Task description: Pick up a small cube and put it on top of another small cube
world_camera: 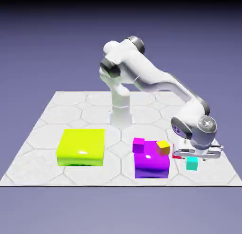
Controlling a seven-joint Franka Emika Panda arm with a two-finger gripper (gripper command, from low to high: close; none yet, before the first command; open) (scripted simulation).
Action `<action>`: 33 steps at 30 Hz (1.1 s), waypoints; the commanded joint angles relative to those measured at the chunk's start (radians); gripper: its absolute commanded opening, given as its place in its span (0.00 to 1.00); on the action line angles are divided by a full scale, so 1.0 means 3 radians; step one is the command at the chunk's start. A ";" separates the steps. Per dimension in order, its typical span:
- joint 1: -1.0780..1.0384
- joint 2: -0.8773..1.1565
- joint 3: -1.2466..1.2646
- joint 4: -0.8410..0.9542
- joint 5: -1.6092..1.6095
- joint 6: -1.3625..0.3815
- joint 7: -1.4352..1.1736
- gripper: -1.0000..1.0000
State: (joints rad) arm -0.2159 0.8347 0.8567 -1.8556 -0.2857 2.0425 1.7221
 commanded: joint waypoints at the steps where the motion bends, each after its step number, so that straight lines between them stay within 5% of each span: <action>1: 0.0056 0.0094 -0.0074 -0.0049 -0.0062 0.0145 0.0025 0.50; 4: 0.0172 0.0287 -0.0226 -0.0148 -0.0189 0.0442 0.0077 0.50; 5: 0.0172 0.0287 -0.0226 -0.0148 -0.0189 0.0442 0.0077 0.00; 19: 0.0415 -0.1202 -0.0733 -0.0220 0.0355 -0.0645 -0.0275 0.00; 33: 0.0273 -0.2411 -0.2080 -0.0890 0.1497 -0.0972 -0.2057 0.00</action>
State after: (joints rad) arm -0.1338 0.1115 0.2327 -2.1227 0.1658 1.7513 1.1046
